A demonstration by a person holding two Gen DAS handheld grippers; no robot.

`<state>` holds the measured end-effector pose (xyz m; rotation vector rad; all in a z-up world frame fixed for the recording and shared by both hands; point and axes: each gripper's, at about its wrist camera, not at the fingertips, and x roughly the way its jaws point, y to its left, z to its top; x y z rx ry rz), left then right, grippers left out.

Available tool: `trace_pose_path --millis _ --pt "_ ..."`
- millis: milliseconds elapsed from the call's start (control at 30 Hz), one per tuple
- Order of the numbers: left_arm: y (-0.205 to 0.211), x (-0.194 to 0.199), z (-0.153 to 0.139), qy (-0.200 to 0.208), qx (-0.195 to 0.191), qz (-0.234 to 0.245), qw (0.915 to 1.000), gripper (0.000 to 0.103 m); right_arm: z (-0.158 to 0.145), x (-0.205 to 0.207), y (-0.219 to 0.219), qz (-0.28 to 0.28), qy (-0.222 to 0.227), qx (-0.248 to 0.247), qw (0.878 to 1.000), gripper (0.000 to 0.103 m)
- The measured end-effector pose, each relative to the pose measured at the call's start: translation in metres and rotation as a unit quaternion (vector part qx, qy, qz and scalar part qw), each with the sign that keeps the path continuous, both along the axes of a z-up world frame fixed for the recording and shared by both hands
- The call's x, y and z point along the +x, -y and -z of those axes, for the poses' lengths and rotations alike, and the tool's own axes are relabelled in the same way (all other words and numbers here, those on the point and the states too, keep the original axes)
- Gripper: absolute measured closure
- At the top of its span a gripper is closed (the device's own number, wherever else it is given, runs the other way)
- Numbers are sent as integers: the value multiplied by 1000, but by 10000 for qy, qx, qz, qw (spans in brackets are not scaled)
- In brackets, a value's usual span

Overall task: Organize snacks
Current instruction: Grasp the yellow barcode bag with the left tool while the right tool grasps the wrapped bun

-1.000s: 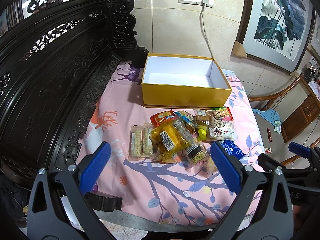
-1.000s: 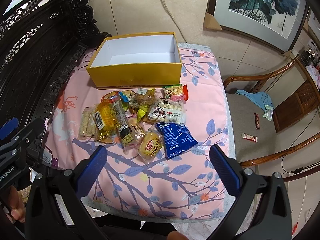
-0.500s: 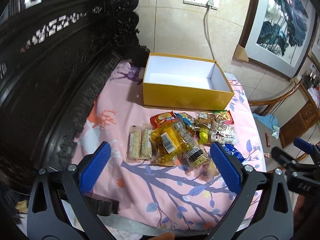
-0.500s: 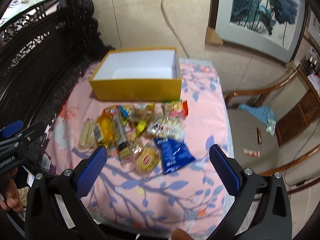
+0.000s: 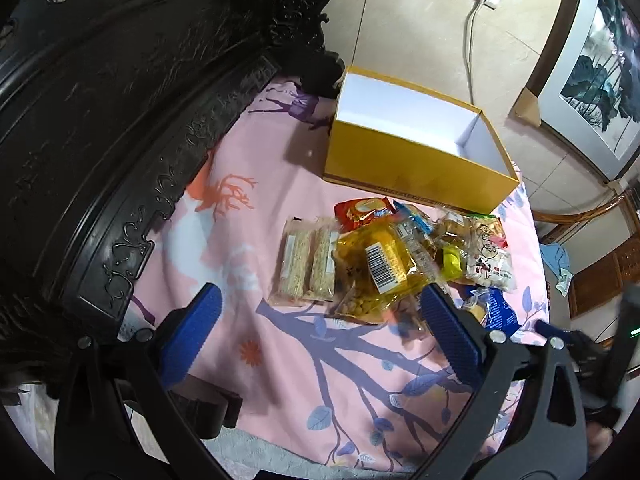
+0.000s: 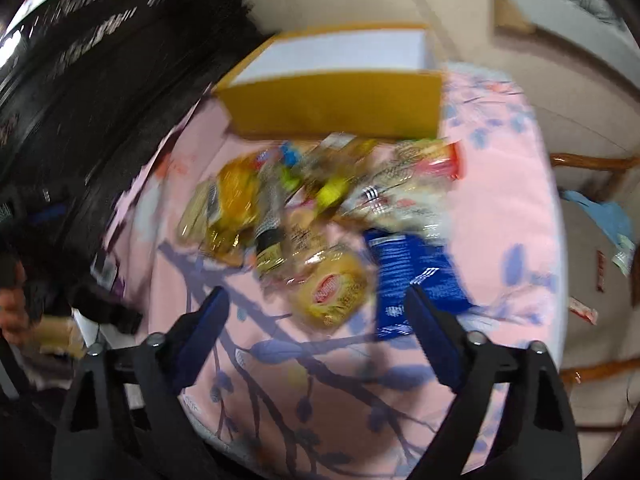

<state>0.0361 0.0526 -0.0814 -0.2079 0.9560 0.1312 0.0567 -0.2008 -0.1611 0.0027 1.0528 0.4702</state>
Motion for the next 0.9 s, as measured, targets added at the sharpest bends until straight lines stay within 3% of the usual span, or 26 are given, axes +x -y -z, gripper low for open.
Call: trace_pose_path --millis 200,433,500,700,900 --pt "-7 7 0 22 275 -66 9996 2 47 21 -18 -363 -431 -266 9981 22" --pt "-27 21 11 -162 309 -435 9984 2 64 35 -18 -353 -609 -293 9971 26" --pt "-30 25 14 -198 355 -461 9981 2 65 37 -18 -370 -597 -334 9970 28" --pt "-26 38 37 -483 350 -358 9976 2 64 34 -8 -359 -502 -399 9973 46" --pt "0 53 55 -773 265 101 9966 2 47 29 14 -72 -493 -63 9987 48"
